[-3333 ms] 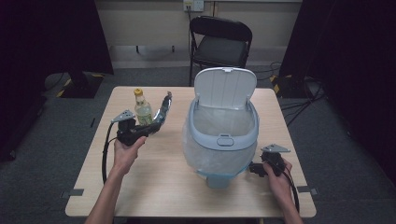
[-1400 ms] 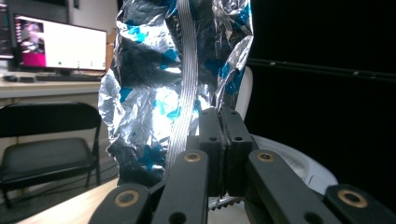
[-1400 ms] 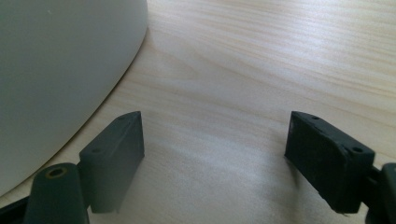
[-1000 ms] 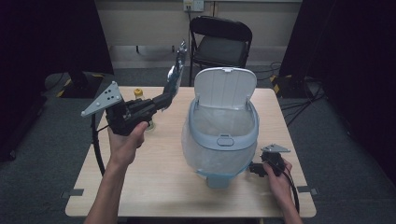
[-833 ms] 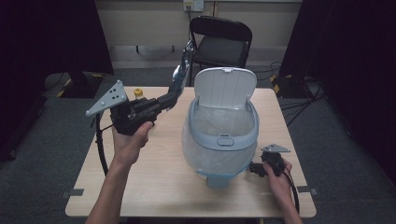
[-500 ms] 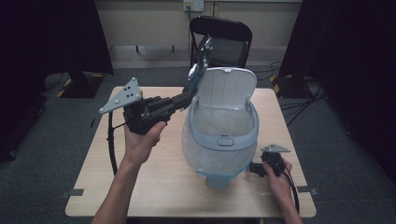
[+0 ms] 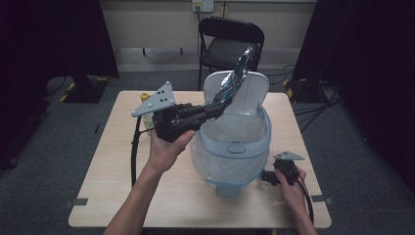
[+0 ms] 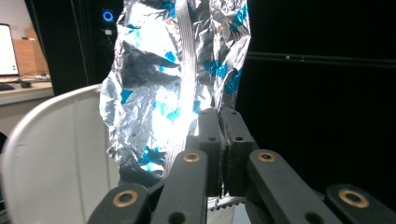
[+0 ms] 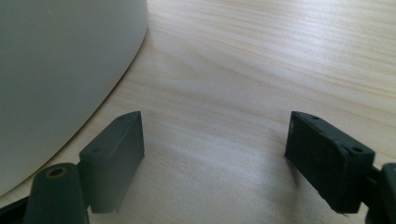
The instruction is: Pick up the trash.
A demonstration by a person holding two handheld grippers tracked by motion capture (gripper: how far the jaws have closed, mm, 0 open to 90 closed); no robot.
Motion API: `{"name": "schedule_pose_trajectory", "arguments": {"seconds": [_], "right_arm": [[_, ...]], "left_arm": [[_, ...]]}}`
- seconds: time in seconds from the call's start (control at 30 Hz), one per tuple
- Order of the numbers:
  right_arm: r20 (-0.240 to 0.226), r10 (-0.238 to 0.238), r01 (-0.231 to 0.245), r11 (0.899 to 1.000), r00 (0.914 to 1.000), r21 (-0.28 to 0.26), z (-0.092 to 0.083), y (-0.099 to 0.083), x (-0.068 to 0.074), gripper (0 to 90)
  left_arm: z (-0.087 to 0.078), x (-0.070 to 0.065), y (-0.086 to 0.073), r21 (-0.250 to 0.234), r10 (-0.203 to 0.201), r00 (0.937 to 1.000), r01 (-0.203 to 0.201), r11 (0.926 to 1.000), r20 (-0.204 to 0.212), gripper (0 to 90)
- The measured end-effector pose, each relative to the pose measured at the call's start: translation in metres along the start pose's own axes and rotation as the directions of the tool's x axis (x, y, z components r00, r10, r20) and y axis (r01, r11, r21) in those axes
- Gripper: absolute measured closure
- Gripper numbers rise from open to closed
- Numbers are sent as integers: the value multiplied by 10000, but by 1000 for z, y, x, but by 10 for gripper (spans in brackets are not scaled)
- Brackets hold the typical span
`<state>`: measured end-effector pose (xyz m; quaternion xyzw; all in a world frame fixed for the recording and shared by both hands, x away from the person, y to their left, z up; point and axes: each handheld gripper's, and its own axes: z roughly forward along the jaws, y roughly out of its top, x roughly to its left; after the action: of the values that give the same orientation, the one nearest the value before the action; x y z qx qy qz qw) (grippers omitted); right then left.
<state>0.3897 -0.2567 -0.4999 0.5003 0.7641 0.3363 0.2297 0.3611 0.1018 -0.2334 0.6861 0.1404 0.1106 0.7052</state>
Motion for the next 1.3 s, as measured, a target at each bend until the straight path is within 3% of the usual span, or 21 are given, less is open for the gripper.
{"name": "schedule_pose_trajectory", "arguments": {"seconds": [0.07,0.17,0.33,0.5,0.67,1.13,1.3], "right_arm": [[12,-41,41,10000,10000,-24,0,0,0,185],[11,-42,42,10000,10000,-26,0,0,0,185],[5,-19,19,10000,10000,-10,0,0,0,185],[7,-25,25,10000,10000,-15,0,0,0,185],[8,-26,26,10000,10000,-14,0,0,0,185],[7,-24,24,10000,10000,-16,0,0,0,185],[7,-22,22,10000,10000,-13,0,0,0,185]], "left_arm": [[6,1,-2,279,-48,10000,50,9996,-77,882],[14,6,-8,410,-374,9992,367,9985,173,881],[22,9,-14,737,-351,9994,347,9967,33,866],[24,9,-20,944,-466,9989,461,9945,41,856],[23,12,-24,1155,-596,9982,606,9915,-119,778],[17,18,-27,1194,-673,9968,719,9902,-421,656],[13,22,-29,1053,-771,9967,795,9913,-272,592]]}}
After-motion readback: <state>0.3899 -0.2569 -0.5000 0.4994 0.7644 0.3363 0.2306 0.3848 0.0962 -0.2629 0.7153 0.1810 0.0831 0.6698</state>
